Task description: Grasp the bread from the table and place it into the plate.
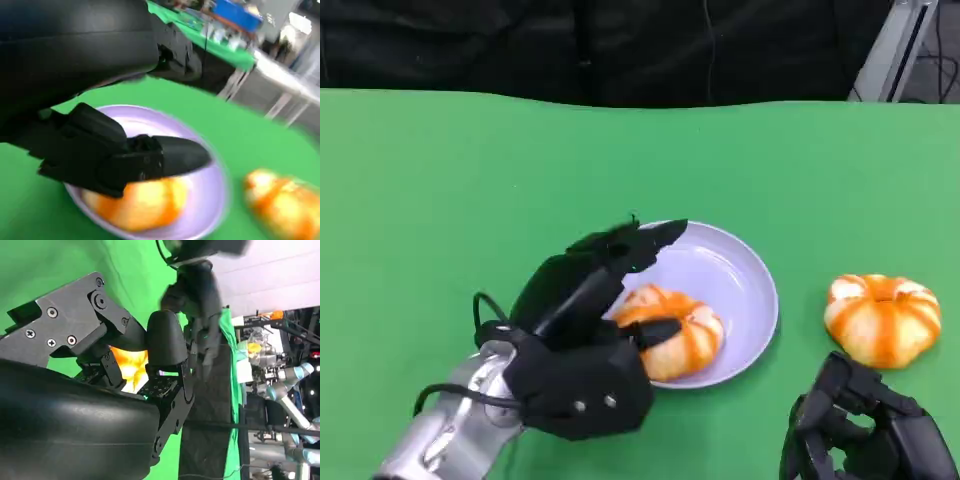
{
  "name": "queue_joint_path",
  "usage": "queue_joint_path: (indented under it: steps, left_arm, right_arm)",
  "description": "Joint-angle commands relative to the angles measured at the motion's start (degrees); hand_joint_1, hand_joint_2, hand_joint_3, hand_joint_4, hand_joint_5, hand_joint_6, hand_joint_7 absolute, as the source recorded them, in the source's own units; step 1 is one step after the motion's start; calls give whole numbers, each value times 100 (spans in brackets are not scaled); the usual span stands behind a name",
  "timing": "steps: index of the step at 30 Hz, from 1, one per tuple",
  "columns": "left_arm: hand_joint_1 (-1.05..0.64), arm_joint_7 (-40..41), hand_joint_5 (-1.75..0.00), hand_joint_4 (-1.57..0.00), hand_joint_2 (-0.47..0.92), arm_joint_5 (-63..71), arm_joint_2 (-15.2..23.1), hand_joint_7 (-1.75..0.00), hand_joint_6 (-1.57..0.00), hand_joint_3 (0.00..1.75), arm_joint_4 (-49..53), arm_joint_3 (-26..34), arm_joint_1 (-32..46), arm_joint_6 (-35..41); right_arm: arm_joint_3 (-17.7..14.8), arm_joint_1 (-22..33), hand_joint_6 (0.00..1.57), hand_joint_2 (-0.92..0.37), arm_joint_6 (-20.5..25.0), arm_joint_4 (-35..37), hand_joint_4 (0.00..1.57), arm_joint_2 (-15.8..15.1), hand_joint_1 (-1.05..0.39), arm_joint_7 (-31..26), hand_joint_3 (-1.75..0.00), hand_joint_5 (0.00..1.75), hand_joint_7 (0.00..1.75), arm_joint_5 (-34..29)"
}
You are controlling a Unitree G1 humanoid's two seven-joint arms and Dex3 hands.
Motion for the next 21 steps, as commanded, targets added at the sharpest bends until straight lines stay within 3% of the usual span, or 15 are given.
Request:
queue_joint_path:
  steps: [1,2,4,5,7,8,11,15,21]
  left_arm:
    - [-2,-1094,-69,-97,77,-1488,-11,-11,-114,76,-595,494,528,179]
    - [-4,-1307,-92,-97,69,-1714,-9,-14,-124,93,-704,552,600,265]
    - [-5,-1651,-110,-96,62,-2099,-2,-16,-131,108,-914,665,771,396]
    - [-11,-1851,-136,-91,55,-2392,-10,-52,-126,118,-1069,747,932,478]
    - [-17,-2282,-163,-85,48,-3077,28,-127,-95,129,-1521,934,1384,759]
    - [-17,-2414,-169,-84,45,-3273,48,-142,-88,134,-1693,1001,1541,878]
    - [-14,-2761,-174,-86,44,-4009,82,-159,-81,139,-2238,1241,2027,1432]
    - [-12,-3164,-175,-90,50,-4831,296,-170,-79,131,-2889,1595,2660,2219]
    - [-12,-4004,-175,-93,55,-5756,642,-175,-81,119,-3129,2171,3401,2805]
  right_arm:
    - [-65,4,69,-56,15,-15,84,-72,-14,-16,-123,175,167,-15]
    - [-69,2,69,-56,34,-18,84,-71,-13,-25,-123,175,167,-17]
    - [-77,-13,69,-56,35,-1,85,-69,-13,-26,-123,175,167,-14]
    - [-81,-27,69,-55,17,20,85,-69,-13,-17,-123,175,167,-9]
    - [-86,-57,69,-55,6,50,84,-69,-14,-5,-123,175,166,2]
    - [-87,-66,69,-55,7,56,84,-70,-14,-1,-123,175,166,6]
    - [-102,-82,69,-55,46,53,84,-77,-14,10,-123,175,166,28]
    - [-126,-132,68,-56,2,115,83,-95,-14,71,-122,175,166,54]
    - [-163,-137,69,-56,-35,154,83,-77,-13,101,-122,175,164,52]
